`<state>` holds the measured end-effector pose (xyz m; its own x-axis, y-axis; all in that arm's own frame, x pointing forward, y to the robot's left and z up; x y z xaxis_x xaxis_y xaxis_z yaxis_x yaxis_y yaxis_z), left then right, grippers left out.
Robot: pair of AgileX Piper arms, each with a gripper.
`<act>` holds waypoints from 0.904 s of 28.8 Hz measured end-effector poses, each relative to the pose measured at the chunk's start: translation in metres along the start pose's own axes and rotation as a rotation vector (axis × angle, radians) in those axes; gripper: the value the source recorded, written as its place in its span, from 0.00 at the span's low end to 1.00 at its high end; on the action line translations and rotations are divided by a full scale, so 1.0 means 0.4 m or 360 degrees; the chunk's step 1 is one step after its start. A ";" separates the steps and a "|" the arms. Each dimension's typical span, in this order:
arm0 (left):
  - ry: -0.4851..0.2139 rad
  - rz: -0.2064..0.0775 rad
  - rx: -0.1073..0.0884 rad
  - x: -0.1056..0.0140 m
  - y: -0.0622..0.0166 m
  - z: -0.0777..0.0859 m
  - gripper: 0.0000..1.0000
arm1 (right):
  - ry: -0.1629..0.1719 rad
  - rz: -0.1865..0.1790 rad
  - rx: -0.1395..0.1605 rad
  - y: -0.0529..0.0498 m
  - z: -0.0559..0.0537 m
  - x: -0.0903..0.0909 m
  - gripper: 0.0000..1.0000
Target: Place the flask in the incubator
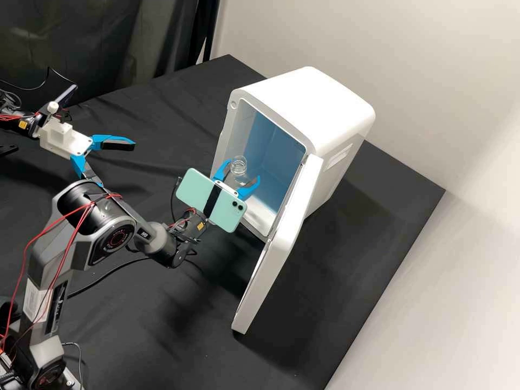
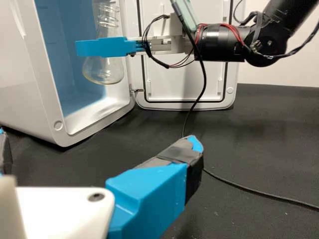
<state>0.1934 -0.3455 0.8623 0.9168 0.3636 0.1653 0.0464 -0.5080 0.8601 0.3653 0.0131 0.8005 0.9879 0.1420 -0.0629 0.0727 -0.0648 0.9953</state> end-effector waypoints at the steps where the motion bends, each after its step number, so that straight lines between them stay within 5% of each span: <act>1: 0.0000 0.0000 0.0000 0.000 0.000 0.000 1.00 | -0.0011 -0.0004 0.0000 0.001 0.001 0.004 0.00; 11: 0.0000 0.0001 0.0000 0.001 0.000 0.000 1.00 | -0.0047 0.0020 0.0008 0.007 0.021 0.054 0.00; 26: 0.0005 -0.0026 -0.0005 0.004 -0.008 -0.002 1.00 | -0.0051 0.0122 0.0001 0.065 0.019 0.132 0.00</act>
<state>0.1944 -0.3424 0.8602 0.9147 0.3743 0.1526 0.0601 -0.4993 0.8643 0.4204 0.0114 0.8225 0.9944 0.1051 0.0111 -0.0032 -0.0746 0.9972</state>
